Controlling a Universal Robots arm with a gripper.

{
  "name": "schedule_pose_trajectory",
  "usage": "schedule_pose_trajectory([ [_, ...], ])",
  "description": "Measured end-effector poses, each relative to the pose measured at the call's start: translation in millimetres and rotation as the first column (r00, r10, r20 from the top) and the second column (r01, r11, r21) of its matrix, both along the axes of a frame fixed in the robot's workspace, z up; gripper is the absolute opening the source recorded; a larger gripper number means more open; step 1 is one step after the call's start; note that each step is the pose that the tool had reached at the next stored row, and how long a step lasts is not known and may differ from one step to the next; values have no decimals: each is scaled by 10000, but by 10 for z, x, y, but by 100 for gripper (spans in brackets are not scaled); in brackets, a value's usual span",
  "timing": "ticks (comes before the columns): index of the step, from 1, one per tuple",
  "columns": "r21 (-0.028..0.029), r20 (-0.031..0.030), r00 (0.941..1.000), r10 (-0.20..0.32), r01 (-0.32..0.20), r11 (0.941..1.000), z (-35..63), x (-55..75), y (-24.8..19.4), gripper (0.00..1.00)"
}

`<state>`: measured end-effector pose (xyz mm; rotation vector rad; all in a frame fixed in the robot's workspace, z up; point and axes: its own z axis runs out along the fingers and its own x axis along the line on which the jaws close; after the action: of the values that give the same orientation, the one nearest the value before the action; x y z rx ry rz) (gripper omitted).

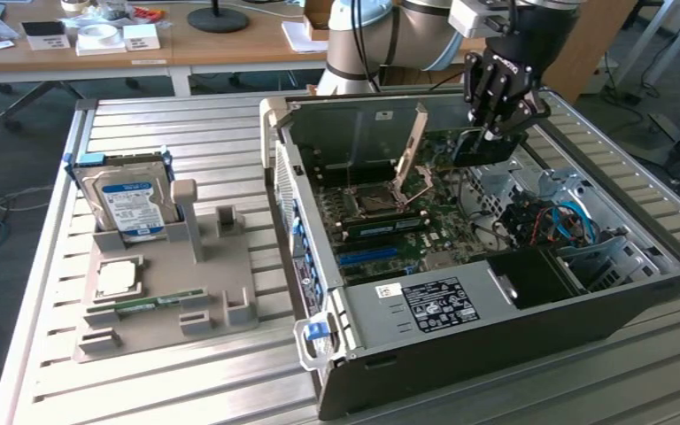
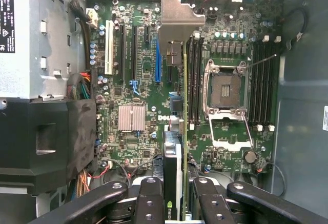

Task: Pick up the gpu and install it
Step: 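Insert the gpu into the slot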

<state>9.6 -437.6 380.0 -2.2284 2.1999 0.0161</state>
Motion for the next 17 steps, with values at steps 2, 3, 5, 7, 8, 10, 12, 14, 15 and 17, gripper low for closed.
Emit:
schedule_pose_trajectory([
  [2,4,2,10000,0,0,10000,-8,0,0,27],
  [3,2,1,10000,0,0,10000,-13,0,0,27],
  [5,-1,0,10000,0,0,10000,-15,0,0,27],
  [7,-2,0,10000,0,0,10000,-15,0,0,27],
  [8,-1,0,10000,0,0,10000,-15,0,0,27],
  [10,-1,0,10000,0,0,10000,-16,0,0,27],
  [12,4,1,10000,0,0,10000,-30,-1,0,27],
  [14,-1,0,10000,0,0,10000,-37,-1,0,27],
  [15,-1,0,10000,0,0,10000,-37,-1,0,27],
  [17,-1,0,10000,0,0,10000,-37,-1,0,27],
])
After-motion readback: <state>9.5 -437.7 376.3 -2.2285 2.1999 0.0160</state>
